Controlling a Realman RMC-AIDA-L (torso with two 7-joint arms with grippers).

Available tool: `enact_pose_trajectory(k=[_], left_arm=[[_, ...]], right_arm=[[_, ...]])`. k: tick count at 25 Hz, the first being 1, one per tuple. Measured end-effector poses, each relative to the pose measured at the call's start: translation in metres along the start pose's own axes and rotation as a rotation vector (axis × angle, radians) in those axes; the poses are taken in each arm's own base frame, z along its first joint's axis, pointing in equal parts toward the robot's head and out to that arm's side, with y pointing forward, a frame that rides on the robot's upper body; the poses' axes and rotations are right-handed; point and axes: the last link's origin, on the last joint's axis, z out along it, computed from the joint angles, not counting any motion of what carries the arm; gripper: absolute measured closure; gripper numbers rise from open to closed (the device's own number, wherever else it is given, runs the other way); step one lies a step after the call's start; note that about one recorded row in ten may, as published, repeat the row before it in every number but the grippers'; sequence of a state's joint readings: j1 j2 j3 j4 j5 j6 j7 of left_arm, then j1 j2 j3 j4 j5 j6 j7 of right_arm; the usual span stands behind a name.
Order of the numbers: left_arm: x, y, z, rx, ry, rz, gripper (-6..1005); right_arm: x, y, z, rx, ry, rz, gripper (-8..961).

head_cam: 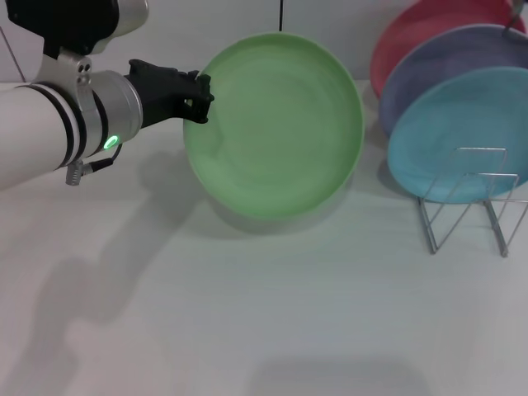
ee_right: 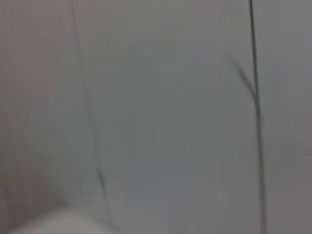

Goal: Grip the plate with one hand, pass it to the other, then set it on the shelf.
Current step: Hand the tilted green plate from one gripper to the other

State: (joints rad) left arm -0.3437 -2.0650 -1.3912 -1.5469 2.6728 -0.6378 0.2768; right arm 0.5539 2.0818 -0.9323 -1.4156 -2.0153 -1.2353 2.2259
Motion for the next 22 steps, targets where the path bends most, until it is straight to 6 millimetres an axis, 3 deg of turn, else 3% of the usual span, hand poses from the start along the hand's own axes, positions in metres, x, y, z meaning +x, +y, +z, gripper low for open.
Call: enact_pose_trajectory(k=[1, 5, 12, 22], left_arm=[[0.0, 0.0, 0.0, 0.0, 0.0, 0.0, 954], [0.001, -0.001, 0.0, 0.004, 0.005, -0.002, 952], [0.004, -0.001, 0.001, 0.001, 0.012, -0.005, 949], [0.005, 0.0, -0.001, -0.004, 0.017, -0.016, 944]], right_arm=[[0.0, 0.0, 0.0, 0.0, 0.0, 0.0, 122], [-0.016, 0.001, -0.007, 0.107, 0.318, 0.173, 123], [-0.021, 0.006, 0.001, 0.12, 0.407, 0.13, 131], [-0.01, 0.012, 0.032, 0.068, 0.448, 0.077, 146]])
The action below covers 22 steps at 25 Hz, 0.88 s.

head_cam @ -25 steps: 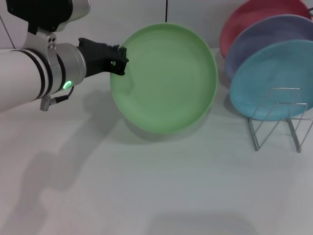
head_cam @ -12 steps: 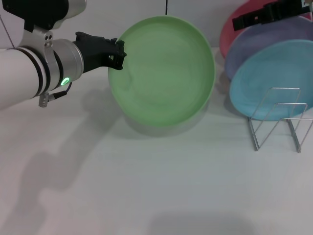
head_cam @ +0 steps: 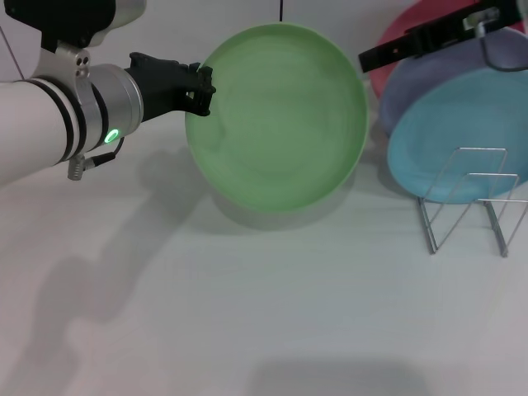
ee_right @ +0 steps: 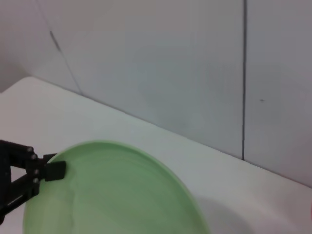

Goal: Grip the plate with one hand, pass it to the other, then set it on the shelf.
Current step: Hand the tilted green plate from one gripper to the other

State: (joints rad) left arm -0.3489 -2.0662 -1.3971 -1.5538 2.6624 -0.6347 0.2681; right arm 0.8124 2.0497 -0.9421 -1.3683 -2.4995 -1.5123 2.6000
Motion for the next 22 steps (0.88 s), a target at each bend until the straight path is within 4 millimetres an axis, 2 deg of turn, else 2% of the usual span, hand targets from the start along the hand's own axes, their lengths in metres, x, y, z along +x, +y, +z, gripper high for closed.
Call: enact_pose_trajectory(k=[3, 8, 22], left_arm=[[0.001, 0.002, -0.001, -0.006, 0.003, -0.003, 942], [0.001, 0.003, -0.001, -0.012, 0.002, -0.008, 940], [0.004, 0.004, 0.0, -0.019, 0.006, -0.004, 933]], right_arm=[[0.001, 0.006, 0.012, 0.003, 0.016, -0.038, 150], [0.003, 0.007, 0.021, 0.029, 0.028, -0.054, 158], [0.003, 0.002, 0.03, 0.05, 0.01, -0.062, 179]])
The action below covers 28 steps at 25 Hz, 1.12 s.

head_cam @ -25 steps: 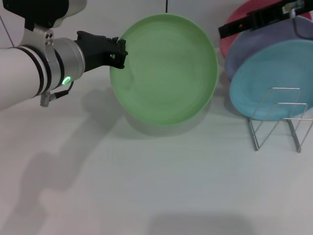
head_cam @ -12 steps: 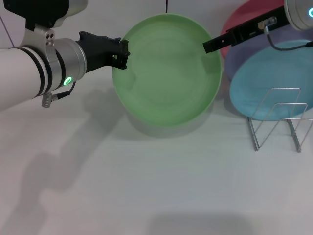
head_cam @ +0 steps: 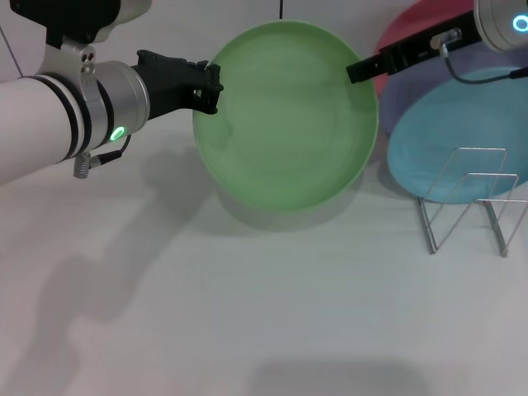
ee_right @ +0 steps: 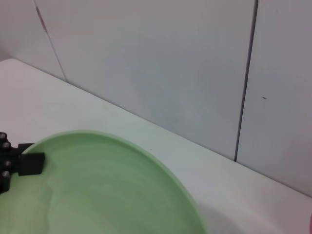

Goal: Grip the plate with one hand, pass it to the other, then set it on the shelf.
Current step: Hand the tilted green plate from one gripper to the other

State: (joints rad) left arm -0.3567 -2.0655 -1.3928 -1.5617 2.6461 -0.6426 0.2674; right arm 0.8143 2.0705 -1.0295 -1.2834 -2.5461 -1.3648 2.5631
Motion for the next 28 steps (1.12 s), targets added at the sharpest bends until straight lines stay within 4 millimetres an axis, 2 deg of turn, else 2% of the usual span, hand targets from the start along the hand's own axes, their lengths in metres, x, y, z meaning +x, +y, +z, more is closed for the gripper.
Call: enact_pose_trajectory(k=[11, 16, 28], left_arm=[[0.0, 0.001, 0.001, -0.002, 0.0, 0.001, 927], [0.0, 0.002, 0.001, -0.01, -0.001, -0.009, 925], [0.001, 0.004, 0.002, -0.021, 0.0, -0.005, 919]], right_arm=[[-0.004, 0.004, 0.003, -0.005, -0.007, -0.023, 497], [-0.006, 0.007, 0.005, -0.008, -0.005, -0.037, 505], [-0.005, 0.011, 0.012, -0.014, 0.021, -0.054, 637]])
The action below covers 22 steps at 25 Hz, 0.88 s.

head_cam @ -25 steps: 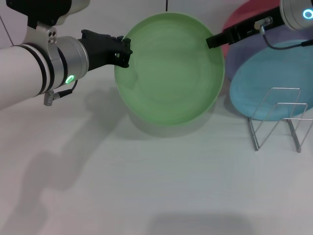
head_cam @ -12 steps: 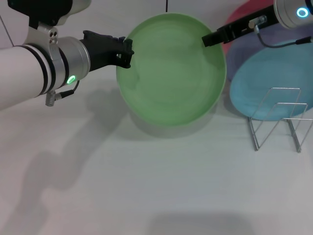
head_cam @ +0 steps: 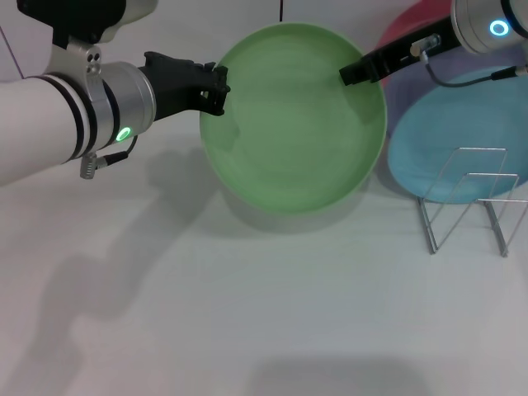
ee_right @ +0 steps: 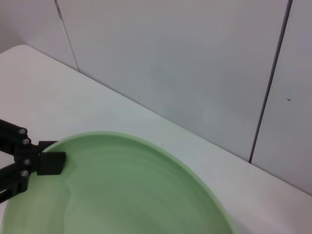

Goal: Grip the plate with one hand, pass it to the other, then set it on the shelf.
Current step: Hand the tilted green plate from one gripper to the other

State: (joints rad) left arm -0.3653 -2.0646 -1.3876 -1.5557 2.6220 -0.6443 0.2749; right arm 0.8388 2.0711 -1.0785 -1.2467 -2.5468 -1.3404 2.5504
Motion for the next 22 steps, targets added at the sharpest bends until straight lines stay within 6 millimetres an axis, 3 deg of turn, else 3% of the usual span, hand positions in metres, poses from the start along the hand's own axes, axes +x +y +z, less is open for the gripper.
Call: enact_pose_trajectory(k=[8, 13, 18, 22], left_arm=[[0.002, 0.002, 0.0, -0.009, 0.008, -0.002, 915], [0.006, 0.005, 0.0, -0.034, 0.028, -0.005, 912], [0.012, 0.011, -0.001, -0.059, 0.069, -0.006, 910], [0.015, 0.011, -0.002, -0.058, 0.084, -0.005, 807]], right_arm=[[0.003, 0.001, 0.007, 0.02, 0.02, -0.071, 675], [0.007, 0.0, 0.011, 0.059, -0.009, -0.114, 820], [0.006, 0.002, 0.005, 0.064, -0.041, -0.129, 833], [0.006, 0.001, 0.001, 0.072, -0.056, -0.13, 834]])
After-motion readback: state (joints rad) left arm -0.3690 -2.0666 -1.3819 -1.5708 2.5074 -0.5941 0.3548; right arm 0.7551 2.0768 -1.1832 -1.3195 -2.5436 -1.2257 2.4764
